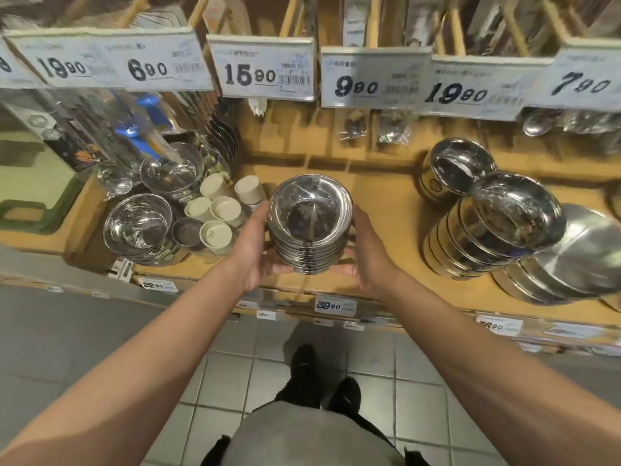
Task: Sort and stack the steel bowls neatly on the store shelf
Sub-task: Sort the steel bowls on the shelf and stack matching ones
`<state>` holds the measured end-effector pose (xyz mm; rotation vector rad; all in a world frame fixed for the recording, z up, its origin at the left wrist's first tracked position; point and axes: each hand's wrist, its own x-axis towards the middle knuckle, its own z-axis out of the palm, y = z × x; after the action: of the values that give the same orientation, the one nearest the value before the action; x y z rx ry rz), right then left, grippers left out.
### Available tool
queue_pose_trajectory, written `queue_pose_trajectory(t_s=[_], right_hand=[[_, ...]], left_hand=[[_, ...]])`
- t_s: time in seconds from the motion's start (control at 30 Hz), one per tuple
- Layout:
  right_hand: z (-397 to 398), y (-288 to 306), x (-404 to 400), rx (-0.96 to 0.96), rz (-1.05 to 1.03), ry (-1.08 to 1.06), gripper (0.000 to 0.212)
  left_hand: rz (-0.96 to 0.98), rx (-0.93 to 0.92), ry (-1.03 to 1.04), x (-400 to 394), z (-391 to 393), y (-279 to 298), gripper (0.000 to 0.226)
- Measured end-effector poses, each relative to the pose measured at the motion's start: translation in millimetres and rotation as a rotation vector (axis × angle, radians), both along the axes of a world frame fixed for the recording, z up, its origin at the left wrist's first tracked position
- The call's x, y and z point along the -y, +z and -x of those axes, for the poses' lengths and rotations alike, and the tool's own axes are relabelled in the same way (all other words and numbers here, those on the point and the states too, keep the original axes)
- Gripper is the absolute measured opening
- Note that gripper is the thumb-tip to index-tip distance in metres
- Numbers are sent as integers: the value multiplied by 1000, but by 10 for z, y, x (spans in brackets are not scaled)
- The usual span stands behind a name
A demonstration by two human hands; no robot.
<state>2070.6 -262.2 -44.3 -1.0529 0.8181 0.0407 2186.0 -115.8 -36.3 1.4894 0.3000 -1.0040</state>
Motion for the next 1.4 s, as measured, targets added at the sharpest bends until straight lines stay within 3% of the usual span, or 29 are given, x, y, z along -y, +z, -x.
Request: queue_pose_trajectory(t_s=[0.07, 0.2, 0.3, 0.37, 0.47, 0.63, 0.8, 1.03, 1.2, 1.3, 1.4], right_hand=[[-64, 20, -23, -9, 12, -14, 56], [-123, 83, -32, 10, 54, 18, 35], [30, 38, -17, 4, 45, 17, 40], [232, -38, 35, -61, 24, -31, 47], [658, -113, 177, -93, -34, -77, 36], [1529, -274, 597, -139, 47, -97, 31], [2129, -263, 1159, -143, 97, -191, 36], [2077, -135, 1434, -20, 72, -180, 45], [1947, -187, 1350, 37, 93, -186, 36], [1873, -227, 1351, 15, 58, -266, 50], [1827, -255, 1353, 62, 62, -289, 48]], left_hand=[[-2, 1, -9, 1, -74, -3, 53], [2, 38, -37, -12, -181, 5, 50], [-42, 33, 14, -78, -99, -12, 60], [-56, 15, 109, -141, 70, -43, 62], [-136, 63, 161, -193, 476, -157, 56], [-254, 5, 156, 91, 1153, -297, 48], [-153, 36, -2, 756, 1584, -160, 38], [17, 53, -89, 1730, 1680, 36, 42], [85, 66, -229, 1998, 1679, 5, 50], [62, 99, -214, 2067, 1670, -34, 52], [68, 93, -212, 2103, 1661, -105, 54]])
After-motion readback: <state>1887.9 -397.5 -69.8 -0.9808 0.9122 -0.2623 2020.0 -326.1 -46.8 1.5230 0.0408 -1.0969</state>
